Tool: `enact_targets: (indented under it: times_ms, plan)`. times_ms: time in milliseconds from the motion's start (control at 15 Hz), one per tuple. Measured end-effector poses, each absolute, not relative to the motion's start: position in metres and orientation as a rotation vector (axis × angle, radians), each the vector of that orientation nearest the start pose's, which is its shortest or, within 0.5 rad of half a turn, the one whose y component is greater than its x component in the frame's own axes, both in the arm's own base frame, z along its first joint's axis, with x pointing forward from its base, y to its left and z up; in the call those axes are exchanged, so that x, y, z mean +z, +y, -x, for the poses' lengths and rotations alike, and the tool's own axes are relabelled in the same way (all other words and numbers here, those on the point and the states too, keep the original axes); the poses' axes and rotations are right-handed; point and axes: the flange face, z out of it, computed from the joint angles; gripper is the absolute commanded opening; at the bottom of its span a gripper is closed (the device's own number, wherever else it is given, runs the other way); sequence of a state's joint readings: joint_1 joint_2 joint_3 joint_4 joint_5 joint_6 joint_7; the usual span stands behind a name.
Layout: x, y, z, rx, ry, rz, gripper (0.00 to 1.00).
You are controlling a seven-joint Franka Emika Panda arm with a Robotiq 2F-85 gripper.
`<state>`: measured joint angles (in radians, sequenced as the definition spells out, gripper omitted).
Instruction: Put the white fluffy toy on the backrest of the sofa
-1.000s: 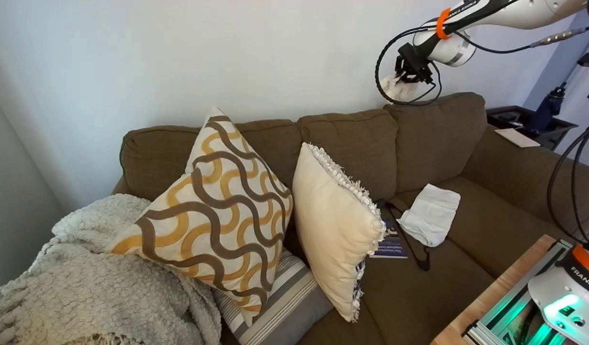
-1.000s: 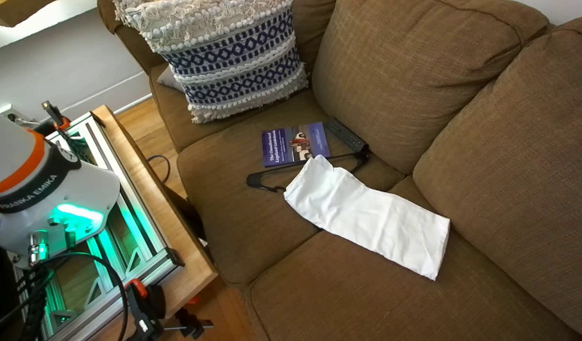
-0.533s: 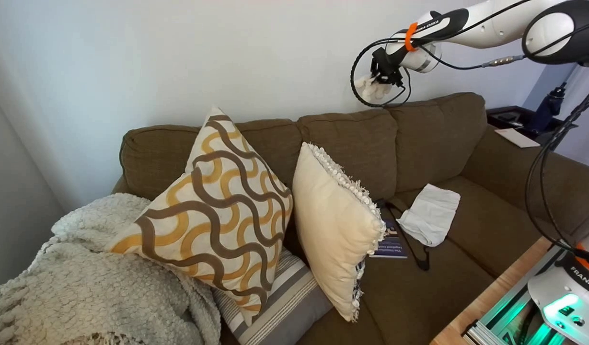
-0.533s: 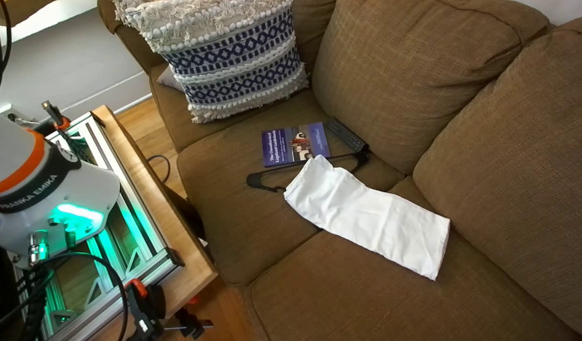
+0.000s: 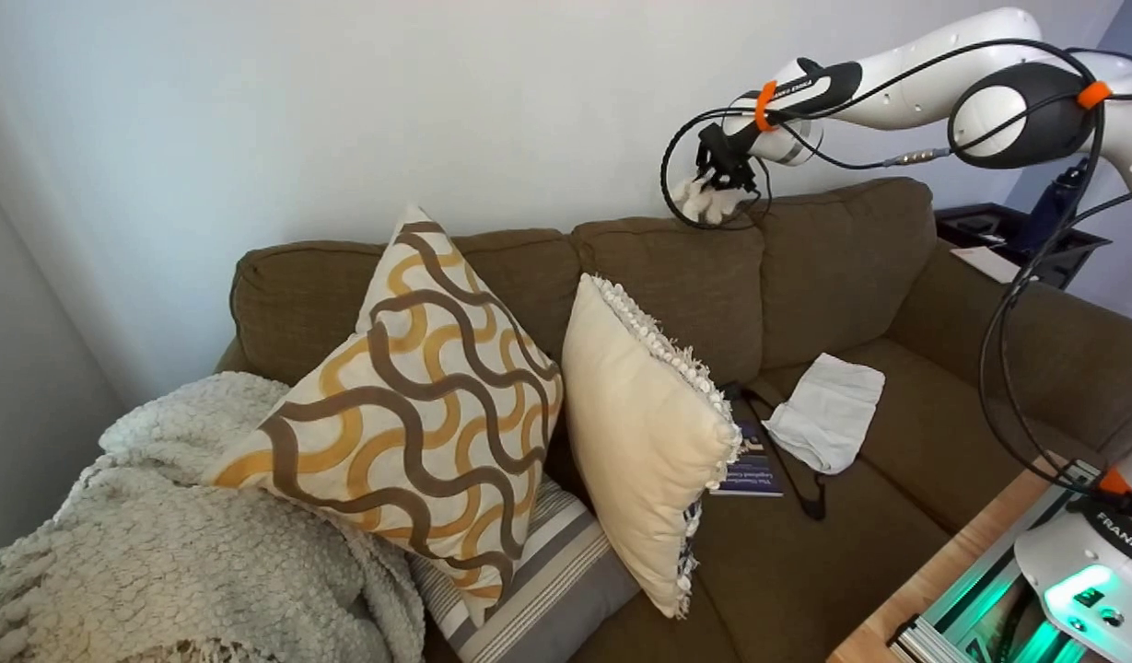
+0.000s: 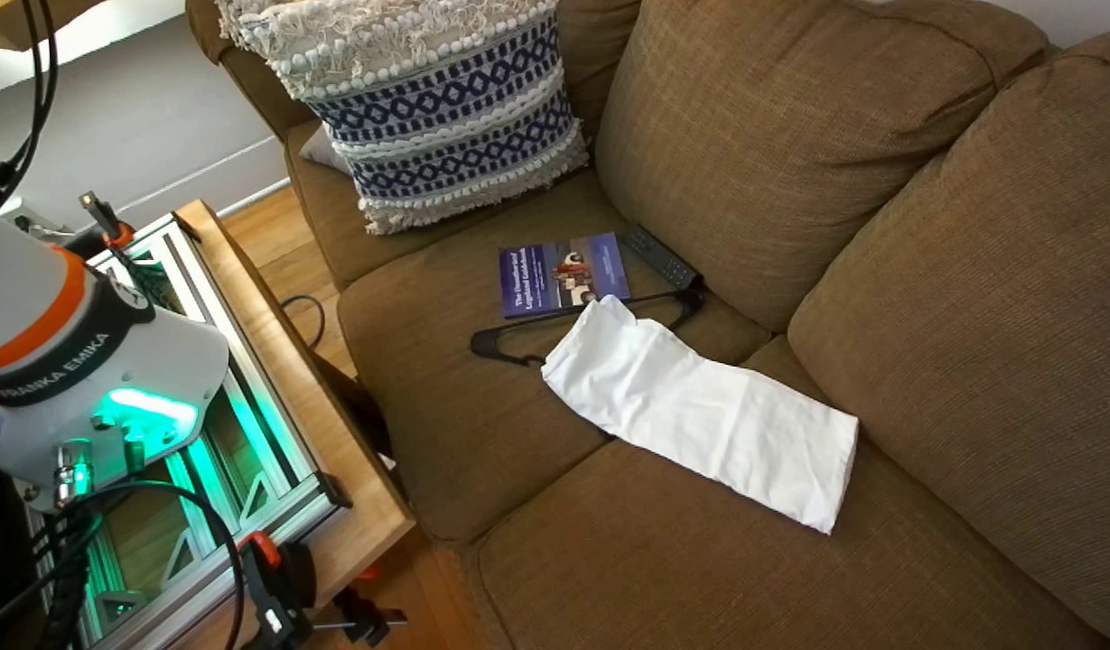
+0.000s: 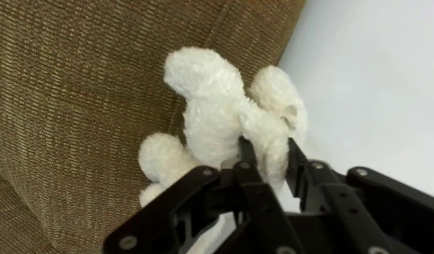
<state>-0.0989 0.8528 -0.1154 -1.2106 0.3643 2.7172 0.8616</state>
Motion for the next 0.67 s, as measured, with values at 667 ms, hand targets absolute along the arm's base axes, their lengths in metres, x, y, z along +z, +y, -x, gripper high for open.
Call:
enact_targets:
  times_ms: [667]
  plan:
    - [0.422,-0.170,-0.776,-0.944,1.476,2.115,1.00]
